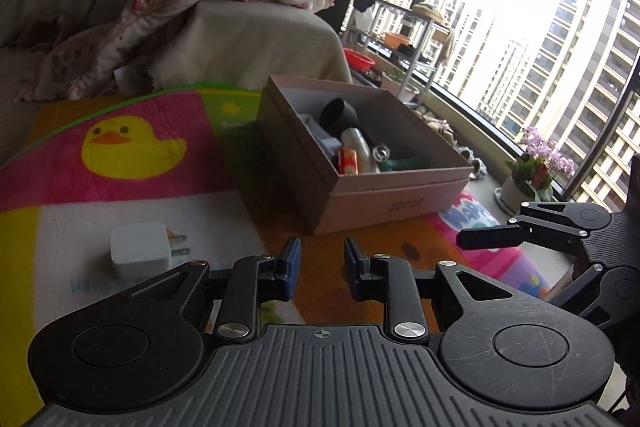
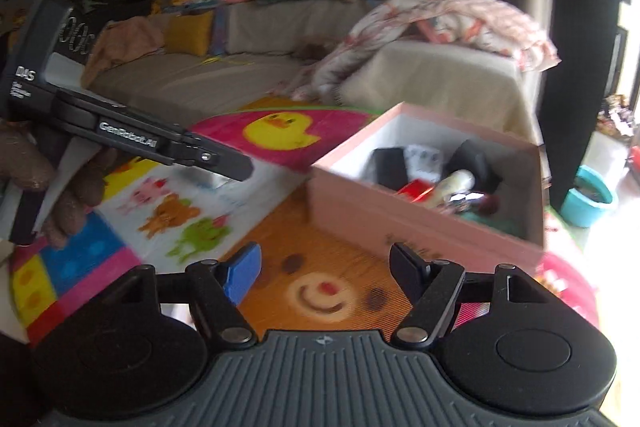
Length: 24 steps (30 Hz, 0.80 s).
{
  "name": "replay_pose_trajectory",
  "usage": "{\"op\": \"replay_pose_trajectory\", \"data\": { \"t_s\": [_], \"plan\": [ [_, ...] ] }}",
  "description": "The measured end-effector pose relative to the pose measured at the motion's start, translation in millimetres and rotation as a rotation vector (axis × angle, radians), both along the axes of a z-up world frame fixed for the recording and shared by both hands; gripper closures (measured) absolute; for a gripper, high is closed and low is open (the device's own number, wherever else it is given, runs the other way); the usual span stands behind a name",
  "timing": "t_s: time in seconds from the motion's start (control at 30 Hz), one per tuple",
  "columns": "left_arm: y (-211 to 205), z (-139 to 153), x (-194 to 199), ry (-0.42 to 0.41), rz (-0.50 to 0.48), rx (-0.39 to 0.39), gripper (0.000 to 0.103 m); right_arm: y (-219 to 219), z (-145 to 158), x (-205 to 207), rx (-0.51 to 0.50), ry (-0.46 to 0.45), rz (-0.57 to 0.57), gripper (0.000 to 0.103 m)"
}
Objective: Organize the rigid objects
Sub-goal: 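Grasp the white USB-C cable box with the right tool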
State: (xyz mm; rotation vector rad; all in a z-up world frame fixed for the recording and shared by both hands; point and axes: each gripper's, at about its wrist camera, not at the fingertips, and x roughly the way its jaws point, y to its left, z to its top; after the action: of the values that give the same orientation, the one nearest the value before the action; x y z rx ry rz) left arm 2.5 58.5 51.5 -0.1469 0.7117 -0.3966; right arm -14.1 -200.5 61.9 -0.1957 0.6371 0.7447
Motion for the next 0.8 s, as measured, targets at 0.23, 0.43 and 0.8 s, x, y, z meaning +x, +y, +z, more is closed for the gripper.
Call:
{"op": "replay_pose_trajectory", "data": {
  "t_s": [0.23,0.43,0.8],
  "plan": [
    [21,3,-22,-0.048,0.114,0.052,0.077,52,-13,-42,0.001,0.137,0.233,0.031],
    [31,6,-21,-0.117,0.212,0.154,0.077,83,-36,-61,-0.133,0.140,0.299,0.027],
    [116,-22,18,-0.048,0.456,-0.148,0.076,26,-32,-16,-0.167,0.042,0.022,0.034]
  ]
}}
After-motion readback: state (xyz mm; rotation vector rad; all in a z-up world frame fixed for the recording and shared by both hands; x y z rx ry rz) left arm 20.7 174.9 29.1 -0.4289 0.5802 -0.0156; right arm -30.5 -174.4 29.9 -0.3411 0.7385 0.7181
